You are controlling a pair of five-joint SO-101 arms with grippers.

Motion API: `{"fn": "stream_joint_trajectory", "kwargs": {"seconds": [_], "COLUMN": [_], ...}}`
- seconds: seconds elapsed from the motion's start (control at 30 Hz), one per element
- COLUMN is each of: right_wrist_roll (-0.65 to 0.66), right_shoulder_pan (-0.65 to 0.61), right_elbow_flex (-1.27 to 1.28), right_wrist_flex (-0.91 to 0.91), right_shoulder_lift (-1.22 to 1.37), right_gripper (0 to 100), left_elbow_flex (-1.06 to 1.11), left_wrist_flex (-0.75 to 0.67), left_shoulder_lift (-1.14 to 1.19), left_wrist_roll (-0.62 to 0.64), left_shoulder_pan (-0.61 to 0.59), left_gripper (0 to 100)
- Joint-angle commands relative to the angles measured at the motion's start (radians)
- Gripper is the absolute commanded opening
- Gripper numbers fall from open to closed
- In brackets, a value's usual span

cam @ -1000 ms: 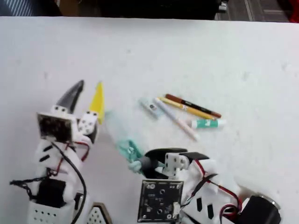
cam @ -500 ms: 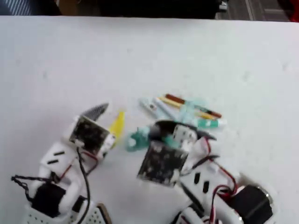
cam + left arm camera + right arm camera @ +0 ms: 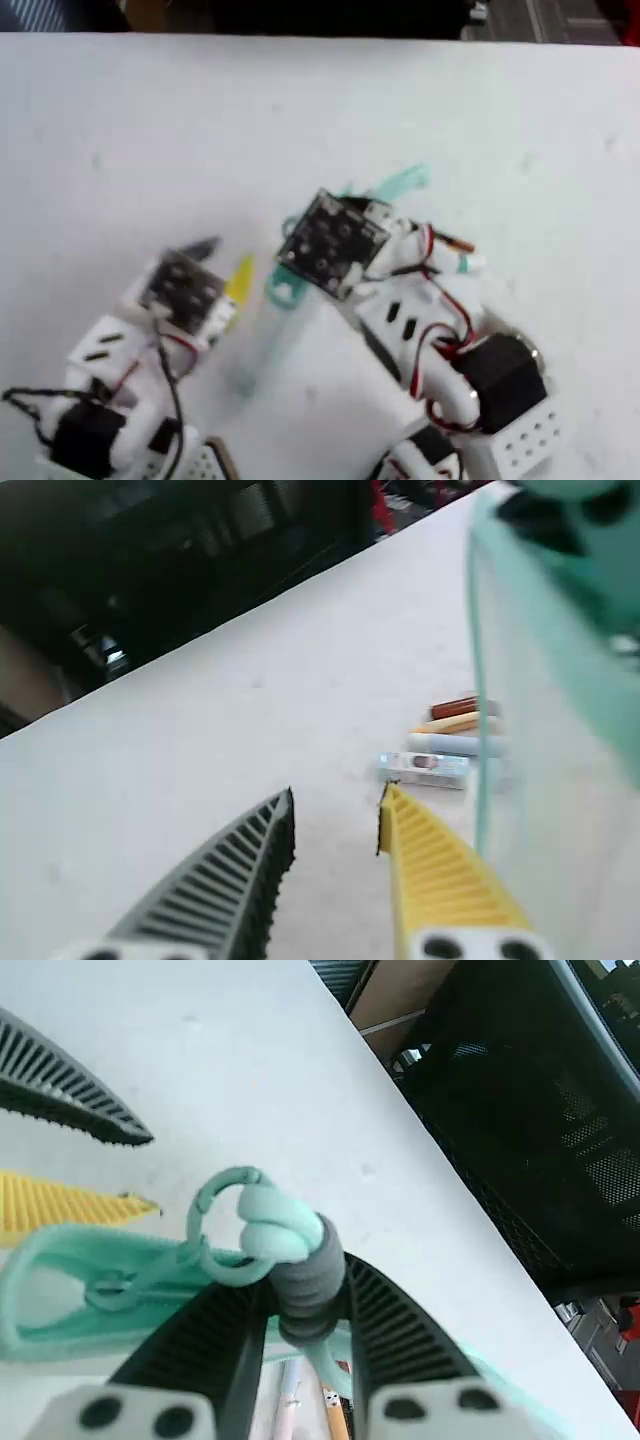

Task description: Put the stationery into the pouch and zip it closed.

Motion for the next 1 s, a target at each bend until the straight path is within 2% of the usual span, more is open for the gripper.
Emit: {"fn": "stream_joint_trajectory", "kwargs": {"seconds": [0.0,0.07,0.17,0.3,0.47,0.53,0.63,0.7,0.8,0.9,0.97], "right_wrist_roll": [-0.008,-0.008,-0.009,-0.009,-0.009,-0.009,-0.009,-0.009,-0.009,-0.009,-0.009], "right_shoulder_pan": [0.012,0.021,0.028,0.031,0.031,0.025,0.024,0.03,0.03,0.024,0.024], "right_elbow_flex": [0.009,0.009,0.017,0.011,0.009,0.009,0.009,0.009,0.009,0.009,0.009], "right_wrist_flex": [-0.019,-0.039,-0.058,-0.059,-0.054,-0.054,-0.053,-0.053,-0.053,-0.053,-0.051], "right_shoulder_lift": [0.036,0.036,0.039,0.094,0.137,0.137,0.137,0.137,0.137,0.137,0.137], "right_gripper": [1.7,1.7,1.7,1.7,1.7,1.7,1.7,1.7,1.7,1.7,1.7], "left_elbow_flex": [-0.153,-0.258,-0.382,-0.499,-0.566,-0.525,-0.437,-0.394,-0.336,-0.229,-0.158], "left_wrist_flex": [0.049,0.127,0.249,0.405,0.551,0.539,0.462,0.419,0.381,0.262,0.169], "left_shoulder_lift": [-0.013,-0.012,-0.012,-0.012,-0.01,-0.007,-0.008,-0.01,-0.007,-0.008,-0.01], "left_wrist_roll": [0.021,0.032,0.032,0.032,0.038,0.04,0.048,0.114,0.187,0.195,0.196], "left_shoulder_pan": [-0.162,-0.196,-0.156,-0.008,0.245,0.272,0.246,0.229,0.268,0.269,0.209], "left_gripper": [17,18,23,27,31,33,35,36,38,38,38]}}
